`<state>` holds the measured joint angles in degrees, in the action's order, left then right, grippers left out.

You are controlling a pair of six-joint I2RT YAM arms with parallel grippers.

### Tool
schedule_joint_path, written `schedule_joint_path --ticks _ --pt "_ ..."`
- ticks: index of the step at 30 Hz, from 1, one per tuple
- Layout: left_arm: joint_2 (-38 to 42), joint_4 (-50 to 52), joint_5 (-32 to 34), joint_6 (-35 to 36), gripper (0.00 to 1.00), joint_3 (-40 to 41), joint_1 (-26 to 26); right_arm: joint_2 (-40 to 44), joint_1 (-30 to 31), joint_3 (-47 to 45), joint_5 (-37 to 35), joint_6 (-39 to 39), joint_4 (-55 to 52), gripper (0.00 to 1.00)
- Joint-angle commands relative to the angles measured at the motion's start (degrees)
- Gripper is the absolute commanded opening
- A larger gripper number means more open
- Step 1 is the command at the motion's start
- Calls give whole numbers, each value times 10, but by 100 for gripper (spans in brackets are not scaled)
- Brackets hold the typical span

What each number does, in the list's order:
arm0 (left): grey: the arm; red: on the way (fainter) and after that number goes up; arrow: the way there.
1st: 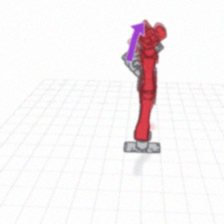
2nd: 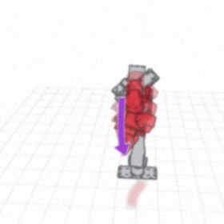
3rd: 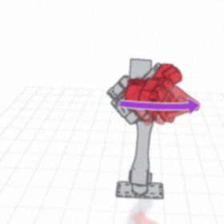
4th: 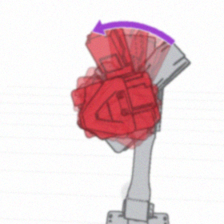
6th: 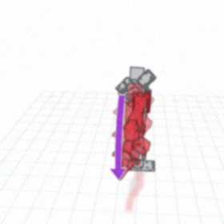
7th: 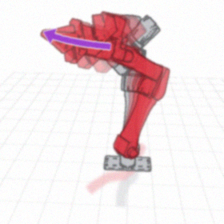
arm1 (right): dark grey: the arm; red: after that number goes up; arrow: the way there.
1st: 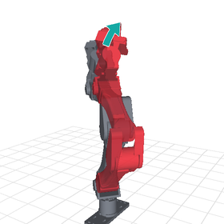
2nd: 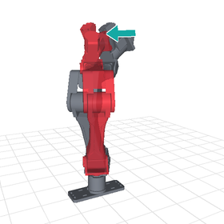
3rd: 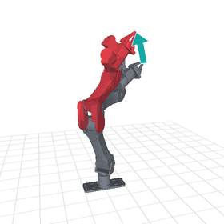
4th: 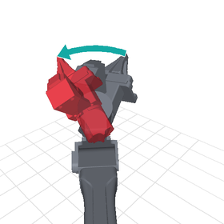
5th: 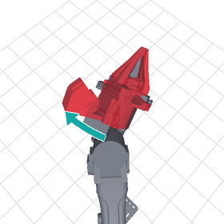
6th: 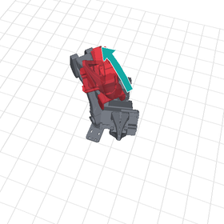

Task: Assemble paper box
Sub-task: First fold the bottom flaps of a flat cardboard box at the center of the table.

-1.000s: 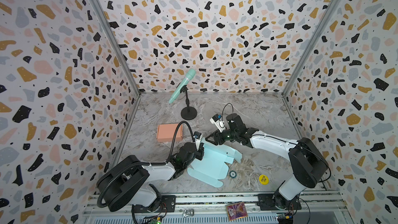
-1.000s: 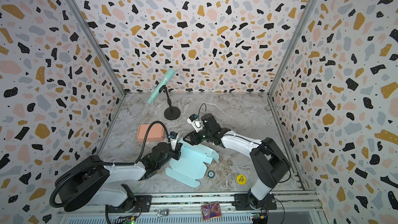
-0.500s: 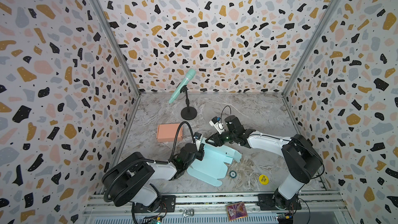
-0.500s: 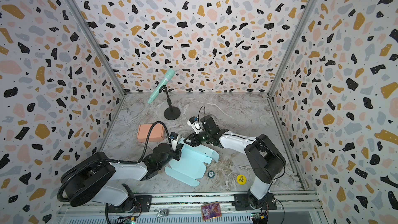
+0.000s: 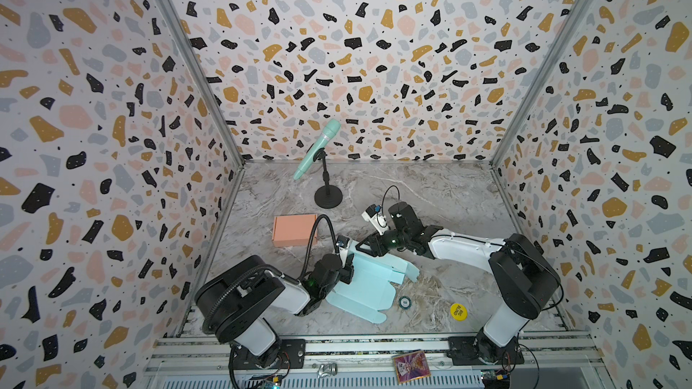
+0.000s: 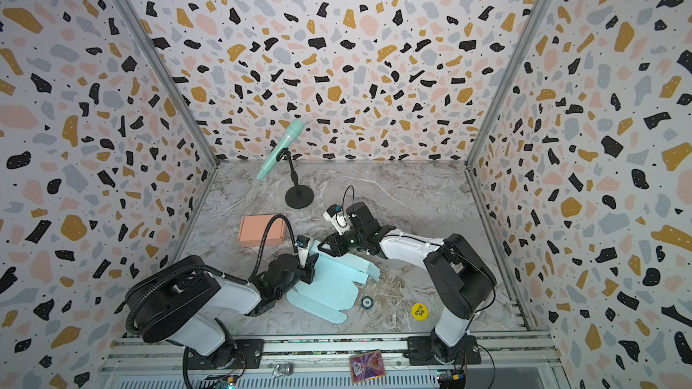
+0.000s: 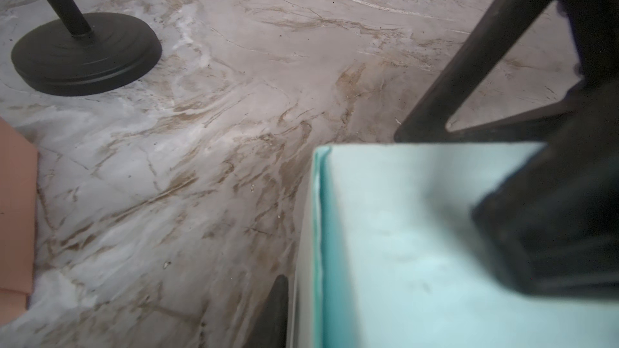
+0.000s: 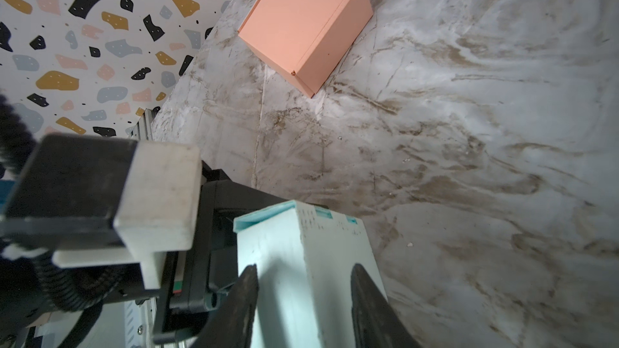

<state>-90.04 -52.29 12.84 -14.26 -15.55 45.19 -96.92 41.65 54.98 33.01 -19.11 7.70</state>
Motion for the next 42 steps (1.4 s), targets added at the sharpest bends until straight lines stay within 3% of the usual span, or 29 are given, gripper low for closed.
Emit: schedule_joint_path --ticks 1,12,17,34,42 --pt "-2 -42 19 -2 17 0 4 -5 6 -13 -9 -4 -9 45" --pt "-15 -54 44 -7 5 7 13 -3 20 -19 -18 -24 6 43" --pt "-23 -64 58 -12 12 9 19 1 25 -26 -18 -35 16 42" --pt "-52 -102 62 -18 15 15 20 11 30 -36 -25 -57 33 40" --pt "-45 -101 63 -20 4 17 20 12 29 -41 -28 -58 33 39"
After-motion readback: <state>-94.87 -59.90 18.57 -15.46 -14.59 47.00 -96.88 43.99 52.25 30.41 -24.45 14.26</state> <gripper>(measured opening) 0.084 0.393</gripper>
